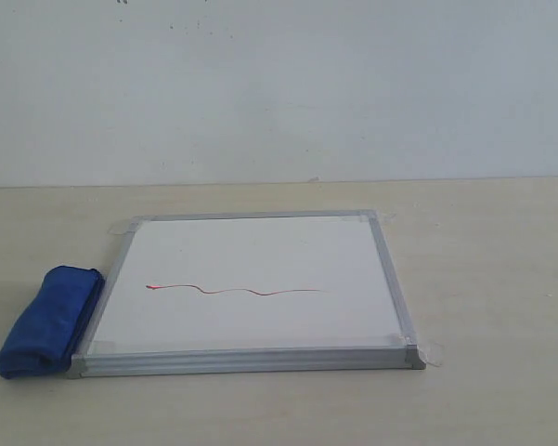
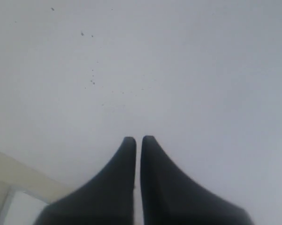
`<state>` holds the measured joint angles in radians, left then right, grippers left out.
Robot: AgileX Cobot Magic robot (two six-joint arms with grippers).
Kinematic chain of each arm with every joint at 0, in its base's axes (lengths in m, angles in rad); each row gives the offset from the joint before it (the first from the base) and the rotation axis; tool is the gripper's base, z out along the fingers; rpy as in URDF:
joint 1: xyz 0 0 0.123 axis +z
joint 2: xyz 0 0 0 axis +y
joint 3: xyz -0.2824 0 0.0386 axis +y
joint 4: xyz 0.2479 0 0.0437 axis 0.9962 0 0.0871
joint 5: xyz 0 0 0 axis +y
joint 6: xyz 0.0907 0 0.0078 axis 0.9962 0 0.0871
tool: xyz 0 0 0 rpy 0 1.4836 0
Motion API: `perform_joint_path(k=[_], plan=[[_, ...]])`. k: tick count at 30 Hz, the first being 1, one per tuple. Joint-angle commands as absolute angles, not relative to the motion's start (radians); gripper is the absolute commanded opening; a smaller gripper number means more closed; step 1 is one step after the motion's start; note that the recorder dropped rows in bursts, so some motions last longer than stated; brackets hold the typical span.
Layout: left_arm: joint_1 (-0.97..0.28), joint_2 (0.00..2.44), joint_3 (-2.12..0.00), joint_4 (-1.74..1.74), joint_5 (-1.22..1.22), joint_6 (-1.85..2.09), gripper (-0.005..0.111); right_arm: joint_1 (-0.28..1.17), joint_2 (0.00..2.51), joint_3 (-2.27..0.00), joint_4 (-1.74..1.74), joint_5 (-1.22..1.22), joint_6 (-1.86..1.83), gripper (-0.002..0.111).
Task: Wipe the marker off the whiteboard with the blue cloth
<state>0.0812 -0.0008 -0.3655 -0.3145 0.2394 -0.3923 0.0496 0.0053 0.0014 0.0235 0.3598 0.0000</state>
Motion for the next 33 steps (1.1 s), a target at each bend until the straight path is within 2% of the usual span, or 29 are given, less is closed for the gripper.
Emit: perform_joint_path(k=[1, 5, 9, 16, 22, 30, 33], plan=[[0.076, 0.0, -0.387, -0.388, 0.166, -0.363, 0.004, 0.044, 0.0, 0.0, 0.019, 0.358, 0.0, 0.001], [0.076, 0.053, -0.482, -0.388, 0.202, -0.198, 0.004, 0.044, 0.0, 0.0, 0.019, 0.358, 0.0, 0.001], [0.076, 0.229, -0.65, -0.388, 0.373, -0.089, 0.004, 0.044, 0.0, 0.0, 0.019, 0.358, 0.0, 0.001], [0.076, 0.702, -0.964, -0.366, 0.788, 0.151, 0.004, 0.044, 0.0, 0.0, 0.019, 0.358, 0.0, 0.001], [0.076, 1.1, -1.128, -0.293, 0.993, 0.17, 0.004, 0.044, 0.0, 0.0, 0.019, 0.358, 0.0, 0.001], [0.076, 1.459, -1.146, -0.094, 0.94, 0.04, 0.005, 0.044, 0.0, 0.0, 0.019, 0.358, 0.0, 0.001], [0.076, 1.541, -1.146, -0.04, 0.882, 0.0, 0.015, 0.044, 0.0, 0.0, 0.019, 0.358, 0.0, 0.001]])
